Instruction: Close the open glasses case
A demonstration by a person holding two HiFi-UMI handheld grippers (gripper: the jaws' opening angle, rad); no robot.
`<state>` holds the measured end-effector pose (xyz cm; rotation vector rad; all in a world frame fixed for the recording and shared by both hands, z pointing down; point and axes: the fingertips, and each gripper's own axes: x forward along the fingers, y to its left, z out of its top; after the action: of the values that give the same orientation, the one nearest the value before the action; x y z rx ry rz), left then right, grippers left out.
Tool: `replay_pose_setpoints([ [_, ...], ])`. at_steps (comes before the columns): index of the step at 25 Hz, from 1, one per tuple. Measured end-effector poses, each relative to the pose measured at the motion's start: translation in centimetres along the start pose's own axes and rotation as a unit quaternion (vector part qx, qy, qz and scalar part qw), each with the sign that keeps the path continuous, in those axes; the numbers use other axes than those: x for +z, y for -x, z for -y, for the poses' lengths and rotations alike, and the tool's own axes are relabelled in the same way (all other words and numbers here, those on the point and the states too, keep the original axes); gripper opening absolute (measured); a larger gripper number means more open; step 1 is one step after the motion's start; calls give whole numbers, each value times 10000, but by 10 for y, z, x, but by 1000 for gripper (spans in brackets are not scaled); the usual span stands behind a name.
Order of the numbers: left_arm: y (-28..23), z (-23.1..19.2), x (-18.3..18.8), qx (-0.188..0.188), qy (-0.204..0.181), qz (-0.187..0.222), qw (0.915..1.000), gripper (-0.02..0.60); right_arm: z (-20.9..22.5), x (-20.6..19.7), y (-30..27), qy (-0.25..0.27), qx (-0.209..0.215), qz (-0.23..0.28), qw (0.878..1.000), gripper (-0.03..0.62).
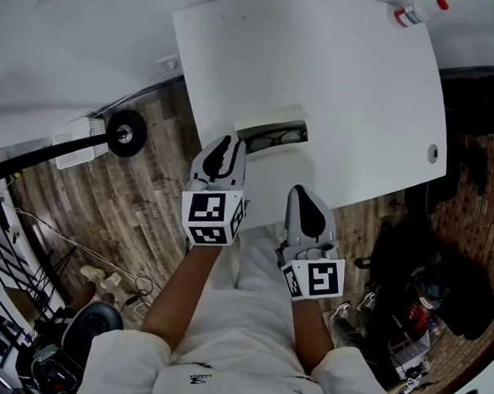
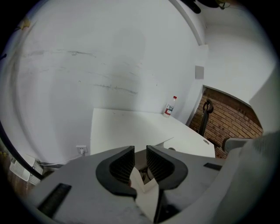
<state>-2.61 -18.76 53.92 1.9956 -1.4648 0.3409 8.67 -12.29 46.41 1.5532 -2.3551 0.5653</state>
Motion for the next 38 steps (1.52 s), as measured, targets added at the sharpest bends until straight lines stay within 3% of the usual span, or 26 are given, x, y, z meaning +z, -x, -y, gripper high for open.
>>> replay_pose_setpoints([
  [6,-15,-9,-8,11,284,-87,9996,81,-1,-5,-8,-13,32,-88,10000,2],
  [16,-26,-16,-11,-2,399,-152,9991,81,-5,-9,-16,35,94,-202,9997,2],
  [38,-34,-16,-11,-101,297,-183,9993,64,-5,-18,-20,6,52,-340,9994,2],
])
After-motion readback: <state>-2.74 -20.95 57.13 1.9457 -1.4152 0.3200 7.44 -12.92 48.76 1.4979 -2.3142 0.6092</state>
